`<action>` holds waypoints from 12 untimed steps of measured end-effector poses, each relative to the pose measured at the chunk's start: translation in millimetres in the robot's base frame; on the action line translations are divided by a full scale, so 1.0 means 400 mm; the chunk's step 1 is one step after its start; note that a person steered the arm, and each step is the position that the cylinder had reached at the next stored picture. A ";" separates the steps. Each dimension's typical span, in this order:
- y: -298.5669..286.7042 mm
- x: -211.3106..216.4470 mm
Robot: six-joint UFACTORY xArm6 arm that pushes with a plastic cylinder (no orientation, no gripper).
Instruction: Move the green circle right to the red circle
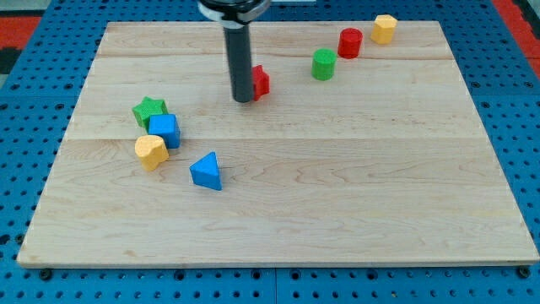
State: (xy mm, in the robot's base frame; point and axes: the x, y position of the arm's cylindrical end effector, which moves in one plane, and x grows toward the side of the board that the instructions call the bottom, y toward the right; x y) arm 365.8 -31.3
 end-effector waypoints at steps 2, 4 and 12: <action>-0.141 0.053; -0.156 -0.139; -0.315 0.072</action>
